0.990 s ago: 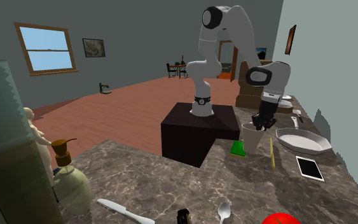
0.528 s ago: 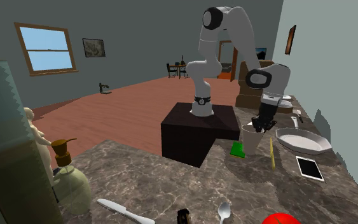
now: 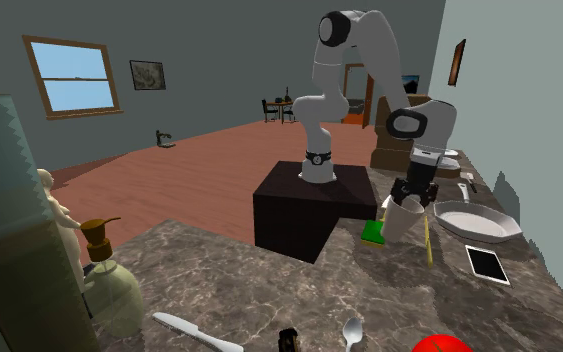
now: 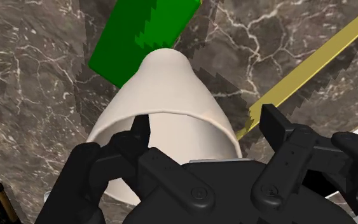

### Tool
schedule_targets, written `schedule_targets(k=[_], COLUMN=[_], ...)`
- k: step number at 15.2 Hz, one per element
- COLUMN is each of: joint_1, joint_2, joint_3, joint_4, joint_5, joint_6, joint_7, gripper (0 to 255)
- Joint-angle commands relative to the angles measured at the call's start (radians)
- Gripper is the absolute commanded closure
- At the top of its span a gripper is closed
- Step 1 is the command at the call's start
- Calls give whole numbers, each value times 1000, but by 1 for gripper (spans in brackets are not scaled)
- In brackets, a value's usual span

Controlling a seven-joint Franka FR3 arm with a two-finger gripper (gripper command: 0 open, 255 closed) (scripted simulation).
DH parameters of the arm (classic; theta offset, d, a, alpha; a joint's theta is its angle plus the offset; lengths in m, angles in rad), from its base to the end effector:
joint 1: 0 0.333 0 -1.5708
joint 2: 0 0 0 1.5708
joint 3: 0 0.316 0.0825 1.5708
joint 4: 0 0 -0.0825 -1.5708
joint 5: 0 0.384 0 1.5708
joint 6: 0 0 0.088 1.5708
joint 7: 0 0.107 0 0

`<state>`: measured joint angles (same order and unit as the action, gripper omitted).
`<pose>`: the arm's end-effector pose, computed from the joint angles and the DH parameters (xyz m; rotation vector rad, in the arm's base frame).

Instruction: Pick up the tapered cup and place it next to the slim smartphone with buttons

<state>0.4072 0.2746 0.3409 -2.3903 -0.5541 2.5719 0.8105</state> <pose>0.3510 0.3456 0.2043 2.9039 0.5998 0.1401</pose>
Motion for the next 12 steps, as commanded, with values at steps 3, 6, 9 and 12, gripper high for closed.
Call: schedule_targets(k=[3, 6, 9, 12], joint_1=[-17, -18, -18, -18], joint_2=[-97, -122, -122, -122], joint_3=[50, 59, 59, 59], joint_4=[-7, -6, -6, -6], joint_5=[106, 133, 133, 133], joint_6=[-75, -96, -96, -96], joint_7=[-73, -91, -91, -91], gripper=[0, 0, 0, 0])
